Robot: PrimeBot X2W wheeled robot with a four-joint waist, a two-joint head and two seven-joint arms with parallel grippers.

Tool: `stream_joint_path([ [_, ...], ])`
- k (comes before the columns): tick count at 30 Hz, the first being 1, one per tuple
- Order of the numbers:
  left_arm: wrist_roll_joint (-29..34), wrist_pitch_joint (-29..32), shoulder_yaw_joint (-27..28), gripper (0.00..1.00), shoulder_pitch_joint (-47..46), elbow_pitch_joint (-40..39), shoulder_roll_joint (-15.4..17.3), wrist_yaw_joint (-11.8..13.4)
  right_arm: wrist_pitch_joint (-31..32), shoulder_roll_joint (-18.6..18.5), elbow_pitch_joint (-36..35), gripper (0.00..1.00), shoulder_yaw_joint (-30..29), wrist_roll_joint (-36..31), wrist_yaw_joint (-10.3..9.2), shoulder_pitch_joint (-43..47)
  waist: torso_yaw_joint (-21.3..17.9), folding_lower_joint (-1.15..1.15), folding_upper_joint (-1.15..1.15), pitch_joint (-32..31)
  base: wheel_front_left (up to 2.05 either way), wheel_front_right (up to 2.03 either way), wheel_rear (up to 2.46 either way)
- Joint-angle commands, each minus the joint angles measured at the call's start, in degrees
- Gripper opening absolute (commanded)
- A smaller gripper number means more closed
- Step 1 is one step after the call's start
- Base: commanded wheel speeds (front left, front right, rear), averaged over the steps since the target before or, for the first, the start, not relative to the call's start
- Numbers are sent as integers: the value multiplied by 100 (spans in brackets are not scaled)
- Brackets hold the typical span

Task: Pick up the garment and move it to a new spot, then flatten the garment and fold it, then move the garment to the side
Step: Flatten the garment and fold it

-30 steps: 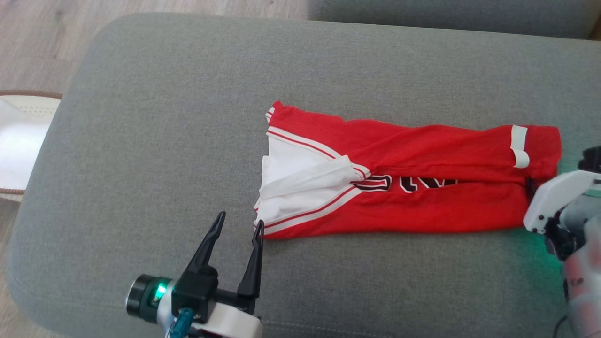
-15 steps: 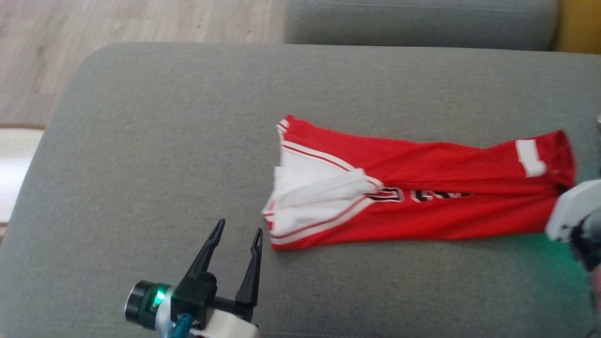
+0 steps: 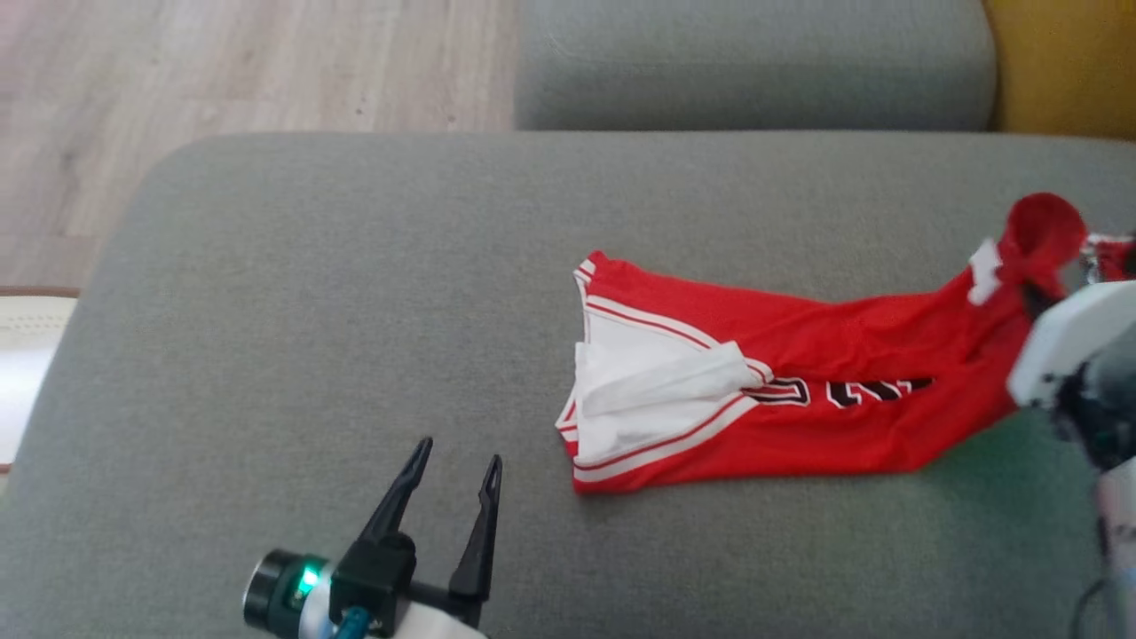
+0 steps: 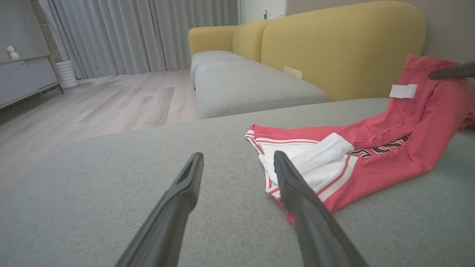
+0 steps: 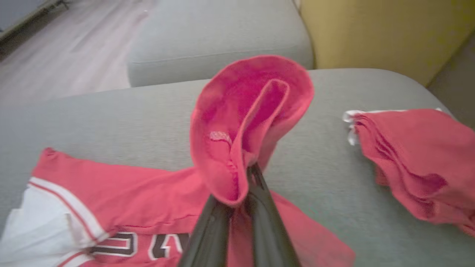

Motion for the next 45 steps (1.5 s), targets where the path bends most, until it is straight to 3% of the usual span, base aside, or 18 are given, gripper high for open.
stream_joint_path([
  [1,39,-70,182,100,-108,-142,-26,1,37,10,-343,0,141,62,-5,1,99,0,0,-102,0,0,0],
  [8,32,-70,178,100,-2,-97,-48,-24,424,627,-1289,0,500,435,-5,422,390,0,0,-269,0,0,0],
  [14,51,-70,158,100,27,-42,-51,-73,538,1142,-1613,0,783,650,-5,534,639,0,0,-308,0,0,0],
  [21,71,-70,109,100,5,25,-59,-143,425,1432,-1283,0,1019,865,-5,434,932,0,0,-302,0,0,0],
  [33,90,-70,3,100,-138,131,-110,-224,-335,1477,-145,0,1582,1633,-5,-108,1270,0,0,-148,0,0,0],
  [34,89,-70,-2,100,-149,140,-115,-226,-382,1477,-35,10,1636,1679,-5,-160,1288,0,0,-132,0,0,0],
  [35,89,-70,-2,100,-149,140,-115,-226,-382,1477,-35,10,1636,1679,-5,-160,1288,0,0,-132,0,0,0],
  [36,87,-70,-7,100,-162,150,-120,-226,-419,1477,63,42,1698,1732,-5,-206,1306,0,0,-118,0,0,0],
  [37,83,-70,-9,100,-173,160,-126,-224,-457,1477,147,100,1764,1784,-5,-246,1317,0,0,-110,0,0,0],
  [42,58,-70,21,100,-161,195,-141,-196,-866,1477,117,100,2260,2088,-5,-383,1227,0,0,-109,0,0,0],
  [45,51,-70,56,100,-143,194,-145,-171,-1157,1477,29,100,2250,2057,-5,-411,1079,0,0,-149,0,0,0],
])
